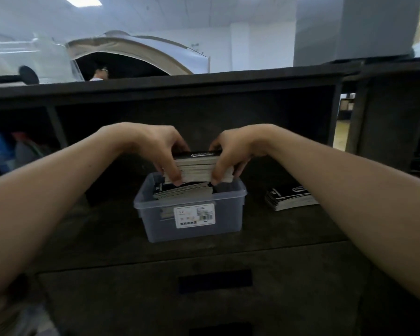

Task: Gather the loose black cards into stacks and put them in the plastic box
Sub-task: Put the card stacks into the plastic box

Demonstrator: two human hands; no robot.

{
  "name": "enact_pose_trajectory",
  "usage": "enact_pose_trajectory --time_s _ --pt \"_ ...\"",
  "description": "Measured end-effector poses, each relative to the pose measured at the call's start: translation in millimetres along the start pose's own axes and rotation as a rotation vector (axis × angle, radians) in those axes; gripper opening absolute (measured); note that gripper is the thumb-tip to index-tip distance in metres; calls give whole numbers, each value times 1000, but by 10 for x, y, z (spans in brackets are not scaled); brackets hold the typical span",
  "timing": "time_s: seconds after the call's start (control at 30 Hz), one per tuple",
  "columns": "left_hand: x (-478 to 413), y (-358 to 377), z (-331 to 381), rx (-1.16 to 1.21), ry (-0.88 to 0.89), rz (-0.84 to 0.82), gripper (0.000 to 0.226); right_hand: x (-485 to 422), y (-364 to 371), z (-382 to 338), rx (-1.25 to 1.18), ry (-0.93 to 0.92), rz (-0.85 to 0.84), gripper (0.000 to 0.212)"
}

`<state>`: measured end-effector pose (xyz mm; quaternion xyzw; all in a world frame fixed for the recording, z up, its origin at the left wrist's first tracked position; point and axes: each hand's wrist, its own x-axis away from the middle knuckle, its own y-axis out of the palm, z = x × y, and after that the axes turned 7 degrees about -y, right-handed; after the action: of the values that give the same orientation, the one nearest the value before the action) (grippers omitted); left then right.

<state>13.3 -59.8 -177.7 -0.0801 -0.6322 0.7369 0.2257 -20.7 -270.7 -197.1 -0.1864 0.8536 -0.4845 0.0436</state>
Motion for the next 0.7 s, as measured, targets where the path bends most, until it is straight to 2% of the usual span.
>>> enact_pose_trajectory --time_s 0.13,0.23,0.3,0.43,0.6,0.7 --pt "67 163 -249 -6 -53 -48 58 -67 207 -88 -177 90 -75 65" --pt "30 275 -328 -8 -65 -74 54 -34 292 -53 -347 177 -48 71" --pt "-6 326 -354 -11 -70 -92 52 -22 341 -36 -375 224 0 62" --pt "-67 389 -329 -81 -86 -106 59 -94 445 -72 -295 315 54 31" --pt "-100 405 -228 -166 -122 -153 67 -244 590 -141 -148 415 -63 36" --pt "-87 404 -220 -107 -133 -196 67 -311 617 -138 -60 434 -107 41"
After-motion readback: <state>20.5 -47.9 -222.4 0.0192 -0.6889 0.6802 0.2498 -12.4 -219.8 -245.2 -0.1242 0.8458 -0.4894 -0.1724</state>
